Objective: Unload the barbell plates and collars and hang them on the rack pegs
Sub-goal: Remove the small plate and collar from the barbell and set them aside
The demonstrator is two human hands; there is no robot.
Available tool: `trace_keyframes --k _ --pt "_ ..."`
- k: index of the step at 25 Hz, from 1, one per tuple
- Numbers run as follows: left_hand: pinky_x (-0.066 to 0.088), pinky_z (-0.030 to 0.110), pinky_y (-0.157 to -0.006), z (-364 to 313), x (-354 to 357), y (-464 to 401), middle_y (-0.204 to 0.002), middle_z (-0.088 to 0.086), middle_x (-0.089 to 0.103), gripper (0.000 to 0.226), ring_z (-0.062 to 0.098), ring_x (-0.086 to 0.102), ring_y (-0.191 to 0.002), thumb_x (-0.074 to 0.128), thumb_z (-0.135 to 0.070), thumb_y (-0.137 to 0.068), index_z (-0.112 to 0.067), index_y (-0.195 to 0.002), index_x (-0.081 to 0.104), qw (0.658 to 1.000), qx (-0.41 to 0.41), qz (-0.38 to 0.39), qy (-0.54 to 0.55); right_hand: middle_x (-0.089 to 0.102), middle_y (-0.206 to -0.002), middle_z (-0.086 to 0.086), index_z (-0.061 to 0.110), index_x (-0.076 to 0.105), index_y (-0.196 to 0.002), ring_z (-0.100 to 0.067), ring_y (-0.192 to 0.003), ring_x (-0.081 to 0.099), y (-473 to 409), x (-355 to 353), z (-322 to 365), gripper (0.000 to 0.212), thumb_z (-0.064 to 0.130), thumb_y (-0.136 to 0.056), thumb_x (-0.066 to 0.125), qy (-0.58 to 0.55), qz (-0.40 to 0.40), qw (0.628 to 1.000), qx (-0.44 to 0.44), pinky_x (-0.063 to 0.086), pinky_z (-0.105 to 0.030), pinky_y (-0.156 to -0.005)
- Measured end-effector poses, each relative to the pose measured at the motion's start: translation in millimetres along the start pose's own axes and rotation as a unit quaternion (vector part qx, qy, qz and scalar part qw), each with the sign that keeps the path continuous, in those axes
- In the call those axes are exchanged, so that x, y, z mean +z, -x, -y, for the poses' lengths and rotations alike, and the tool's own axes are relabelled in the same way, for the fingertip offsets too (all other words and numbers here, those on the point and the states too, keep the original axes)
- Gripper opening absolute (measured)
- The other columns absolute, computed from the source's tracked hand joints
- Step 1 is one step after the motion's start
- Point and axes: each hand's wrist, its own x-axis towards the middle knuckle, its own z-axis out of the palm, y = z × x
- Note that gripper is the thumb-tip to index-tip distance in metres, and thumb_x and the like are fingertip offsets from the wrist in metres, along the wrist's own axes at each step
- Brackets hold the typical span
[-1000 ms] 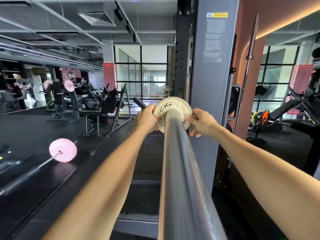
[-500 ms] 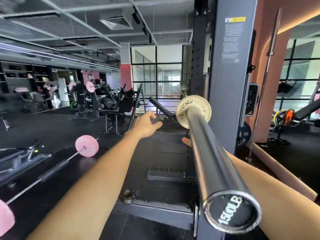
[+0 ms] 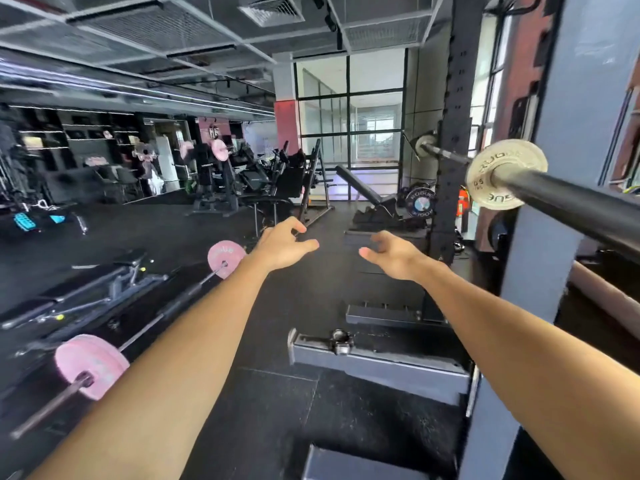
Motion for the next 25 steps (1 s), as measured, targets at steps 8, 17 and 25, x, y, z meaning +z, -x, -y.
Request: trace_keyframes --k 8,17,25 --pt "0.044 0.038 -0.101 105 81 -58 -0.119 0.0 0.063 0.042 0.024 0.056 -0.115 0.067 -0.049 -0.082 -0.03 -0.118 0.058 0.997 -0.061 0.052 -0.008 0.052 -0.14 -0.009 0.021 0.038 -0.144 -0.026 -0.124 0.052 -79 101 -65 0.059 0.047 -0.094 0.052 0.082 0.077 0.992 0.058 0.041 -0.035 -0.104" --pt "0.045 0.031 -0.087 211 253 -143 -0.131 0.003 0.059 0.036 0.024 0.06 -0.108 0.067 -0.043 -0.085 -0.033 -0.119 0.06 0.976 -0.109 0.188 -0.022 0.052 -0.139 -0.009 0.026 0.034 -0.146 -0.027 -0.11 0.056 -180 211 -211 0.049 0.035 -0.099 0.046 0.123 0.163 0.969 0.138 0.049 -0.038 -0.093" --pt "0.05 0.039 -0.088 265 370 -162 -0.128 0.007 0.054 0.062 0.029 0.059 -0.106 0.069 -0.049 -0.08 -0.028 -0.135 0.052 0.943 -0.05 0.302 -0.131 0.039 -0.15 -0.012 0.032 0.012 -0.153 -0.026 -0.106 0.057 -216 277 -287 0.054 0.023 -0.104 0.032 0.131 0.222 0.951 0.171 0.047 -0.036 -0.081"
